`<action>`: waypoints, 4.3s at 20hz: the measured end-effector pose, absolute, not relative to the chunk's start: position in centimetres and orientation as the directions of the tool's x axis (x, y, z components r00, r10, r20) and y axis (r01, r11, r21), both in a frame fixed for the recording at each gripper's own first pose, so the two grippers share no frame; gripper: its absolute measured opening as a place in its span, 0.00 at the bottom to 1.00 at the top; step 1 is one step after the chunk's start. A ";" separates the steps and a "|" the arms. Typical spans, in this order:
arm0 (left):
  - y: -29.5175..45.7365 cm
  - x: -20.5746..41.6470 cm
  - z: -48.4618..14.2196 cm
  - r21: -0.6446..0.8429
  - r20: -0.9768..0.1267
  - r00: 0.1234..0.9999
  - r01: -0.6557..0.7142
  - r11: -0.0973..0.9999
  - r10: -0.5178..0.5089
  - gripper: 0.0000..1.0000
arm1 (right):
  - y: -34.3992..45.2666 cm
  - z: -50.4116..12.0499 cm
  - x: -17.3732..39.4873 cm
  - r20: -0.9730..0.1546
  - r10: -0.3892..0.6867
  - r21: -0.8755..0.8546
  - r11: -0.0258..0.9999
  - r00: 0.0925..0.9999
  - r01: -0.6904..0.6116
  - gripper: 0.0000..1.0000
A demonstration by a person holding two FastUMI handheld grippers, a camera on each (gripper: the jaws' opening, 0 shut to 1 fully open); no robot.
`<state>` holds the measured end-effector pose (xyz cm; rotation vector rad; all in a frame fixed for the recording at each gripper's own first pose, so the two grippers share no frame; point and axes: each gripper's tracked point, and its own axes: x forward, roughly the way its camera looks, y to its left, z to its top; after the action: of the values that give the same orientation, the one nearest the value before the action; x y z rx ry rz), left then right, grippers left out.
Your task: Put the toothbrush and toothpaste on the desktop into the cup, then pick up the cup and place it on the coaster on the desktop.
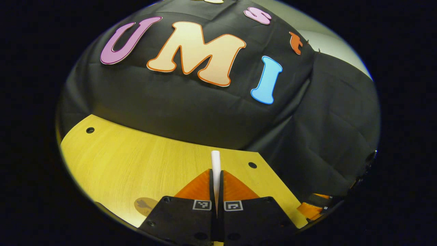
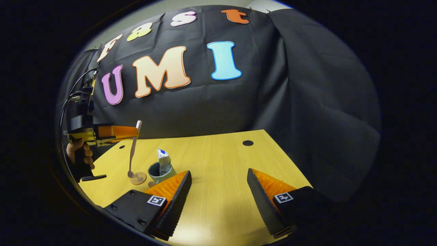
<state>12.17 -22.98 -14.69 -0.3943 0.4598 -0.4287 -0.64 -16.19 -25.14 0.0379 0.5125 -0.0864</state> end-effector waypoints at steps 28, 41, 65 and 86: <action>-26.1 6.7 -19.2 -0.342 -0.381 0.811 0.323 0.882 -0.444 0.02 | -15.7 -26.4 0.1 -0.562 0.011 0.056 0.998 0.827 0.025 0.99; -16.6 2.4 -17.5 -0.269 -0.377 0.861 0.252 0.930 -0.342 0.93 | -3.9 -30.0 -0.8 -0.824 0.244 0.226 0.969 0.511 -0.098 0.95; 6.0 -2.6 -22.1 -0.133 -0.479 0.874 0.022 0.991 -0.083 0.95 | 0.8 -42.8 2.3 -0.991 -0.015 -0.033 0.990 0.130 -0.139 0.84; 9.2 -1.0 -24.2 -0.164 -0.517 0.850 0.019 0.986 -0.102 0.95 | 9.3 -43.2 2.0 -0.990 0.084 0.053 0.967 0.114 -0.248 0.33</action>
<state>-1.00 9.22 -24.19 -0.1556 0.5518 -0.0641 1.97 9.27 -43.16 -0.1372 1.4372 0.2448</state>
